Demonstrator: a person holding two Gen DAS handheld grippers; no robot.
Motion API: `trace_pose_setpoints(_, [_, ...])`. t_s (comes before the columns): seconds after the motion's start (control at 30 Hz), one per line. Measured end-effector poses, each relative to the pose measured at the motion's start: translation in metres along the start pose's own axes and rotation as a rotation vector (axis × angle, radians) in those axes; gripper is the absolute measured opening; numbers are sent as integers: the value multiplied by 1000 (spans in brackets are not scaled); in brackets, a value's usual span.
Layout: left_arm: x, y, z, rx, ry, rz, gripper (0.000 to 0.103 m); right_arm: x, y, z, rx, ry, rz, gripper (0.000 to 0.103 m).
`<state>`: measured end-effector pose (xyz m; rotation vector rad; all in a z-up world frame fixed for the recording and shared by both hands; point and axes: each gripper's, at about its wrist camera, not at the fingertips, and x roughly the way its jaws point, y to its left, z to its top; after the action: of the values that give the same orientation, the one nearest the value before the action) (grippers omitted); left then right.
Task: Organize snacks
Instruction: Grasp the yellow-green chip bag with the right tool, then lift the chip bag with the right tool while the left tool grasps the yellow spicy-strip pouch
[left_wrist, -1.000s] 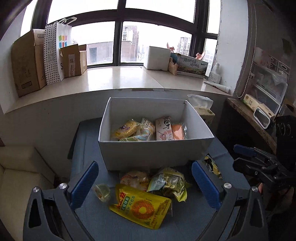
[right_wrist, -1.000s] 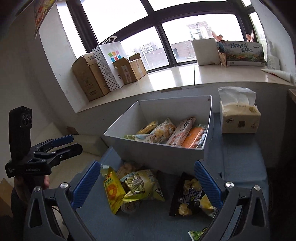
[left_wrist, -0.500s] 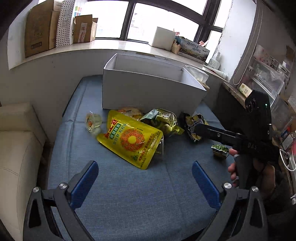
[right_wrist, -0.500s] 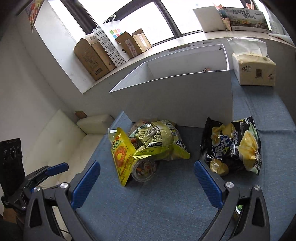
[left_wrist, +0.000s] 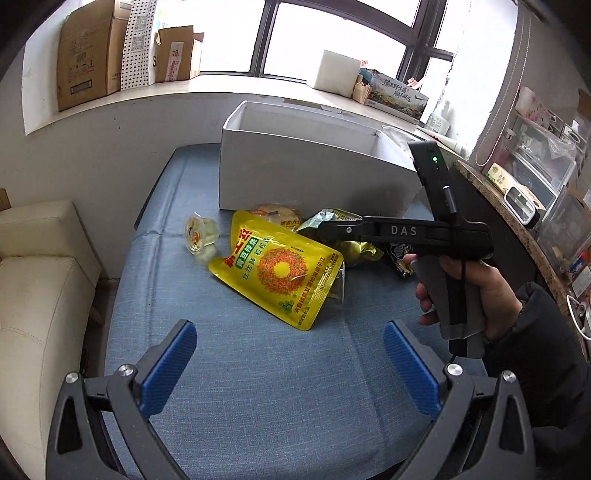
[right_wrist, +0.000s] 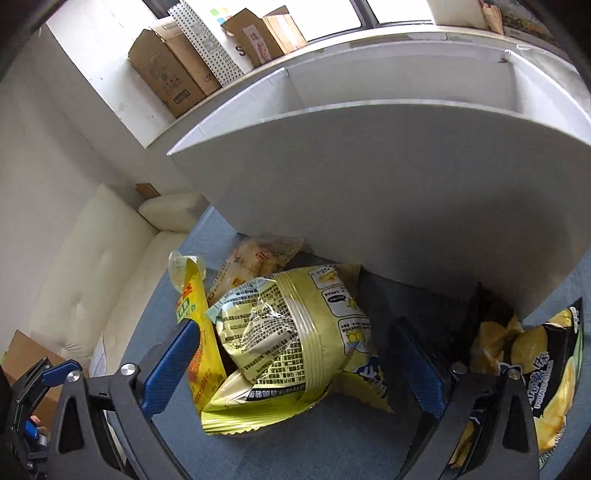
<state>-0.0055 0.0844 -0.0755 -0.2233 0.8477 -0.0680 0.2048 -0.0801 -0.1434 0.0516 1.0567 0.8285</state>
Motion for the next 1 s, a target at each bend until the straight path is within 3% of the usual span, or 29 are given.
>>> trace_pose_setpoints(0.03, [0, 1, 0, -4, 1, 2, 103, 2, 0, -1, -4, 0, -17, 103])
trace_pose_setpoints(0.07, [1, 3, -1, -9, 4, 5, 103, 2, 0, -3, -6, -4, -23, 97])
trace_pose_setpoints(0.1, [3, 5, -2, -15, 8, 5, 103, 1, 0, -4, -5, -11, -10, 79])
trace_pose_setpoints(0.17, [6, 7, -3, -21, 17, 6, 103, -4, -1, -8, 10, -33, -9, 76])
trace_pose_setpoints(0.23, [9, 8, -4, -22, 23, 12, 103, -13, 1, -12, 0, -49, -7, 67])
trace_pose_setpoints(0.47, [31, 10, -4, -35, 71, -9, 103, -88, 0, -33, 41, -232, 34, 65])
trace_pose_setpoints(0.67, [56, 19, 13, -159, 109, -73, 103, -148, -1, -65, 69, -345, 57, 65])
trace_pose_setpoints(0.87, [97, 27, 44, -346, 156, -40, 103, -165, -1, -91, 103, -363, 66, 65])
trace_pose_setpoints(1.0, [120, 16, 71, -385, 196, 83, 103, -164, -3, -95, 105, -358, 60, 65])
